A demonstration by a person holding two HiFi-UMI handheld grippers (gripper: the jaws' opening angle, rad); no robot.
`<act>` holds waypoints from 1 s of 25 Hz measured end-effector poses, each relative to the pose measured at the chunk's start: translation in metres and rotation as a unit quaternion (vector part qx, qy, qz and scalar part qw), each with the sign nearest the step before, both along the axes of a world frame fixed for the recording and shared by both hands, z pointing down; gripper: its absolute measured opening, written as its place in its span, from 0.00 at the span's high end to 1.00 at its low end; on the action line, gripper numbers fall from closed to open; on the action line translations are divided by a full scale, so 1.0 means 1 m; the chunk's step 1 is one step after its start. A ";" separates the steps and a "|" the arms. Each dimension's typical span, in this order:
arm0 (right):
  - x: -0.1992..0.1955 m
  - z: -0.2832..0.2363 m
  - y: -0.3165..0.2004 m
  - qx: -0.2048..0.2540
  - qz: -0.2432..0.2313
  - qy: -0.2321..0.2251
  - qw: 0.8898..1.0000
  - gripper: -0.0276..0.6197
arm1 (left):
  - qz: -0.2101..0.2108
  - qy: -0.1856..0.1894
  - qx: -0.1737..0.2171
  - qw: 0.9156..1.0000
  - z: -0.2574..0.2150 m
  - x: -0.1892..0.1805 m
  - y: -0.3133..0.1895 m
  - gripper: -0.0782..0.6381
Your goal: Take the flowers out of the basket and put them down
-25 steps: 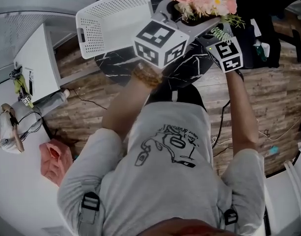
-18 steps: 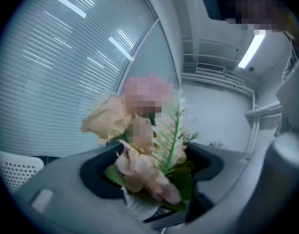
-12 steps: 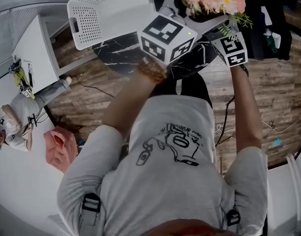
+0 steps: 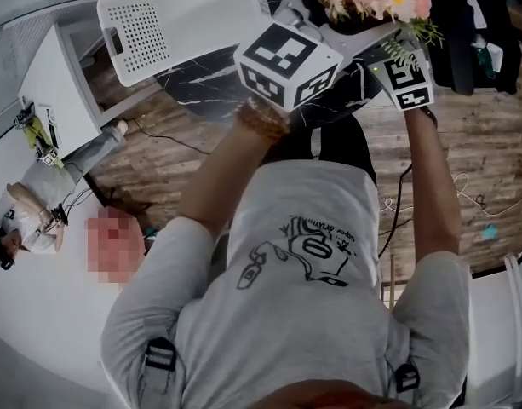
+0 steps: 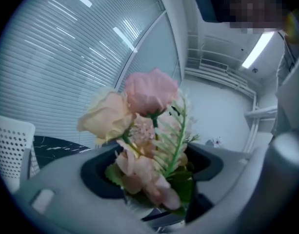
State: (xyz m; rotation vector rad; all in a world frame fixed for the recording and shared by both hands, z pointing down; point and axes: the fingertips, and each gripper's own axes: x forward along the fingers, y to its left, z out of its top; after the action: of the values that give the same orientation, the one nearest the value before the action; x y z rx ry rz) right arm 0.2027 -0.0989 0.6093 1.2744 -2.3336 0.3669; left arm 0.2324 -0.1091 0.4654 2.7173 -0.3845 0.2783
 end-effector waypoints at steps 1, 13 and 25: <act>-0.001 0.003 0.001 -0.001 0.001 -0.002 1.000 0.39 | 0.001 -0.001 -0.002 1.000 0.003 0.000 0.001 0.37; -0.003 0.027 0.002 -0.003 0.004 -0.016 1.000 0.39 | 0.000 -0.002 -0.012 1.000 0.029 0.001 0.000 0.38; -0.003 0.032 0.006 -0.001 0.004 -0.019 1.000 0.39 | -0.006 0.004 -0.008 1.000 0.034 0.000 0.003 0.38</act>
State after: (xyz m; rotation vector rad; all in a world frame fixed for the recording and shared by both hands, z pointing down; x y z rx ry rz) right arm 0.1999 -0.0931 0.6409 1.2884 -2.3599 0.3993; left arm 0.2328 -0.1065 0.4991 2.6990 -0.3947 0.2656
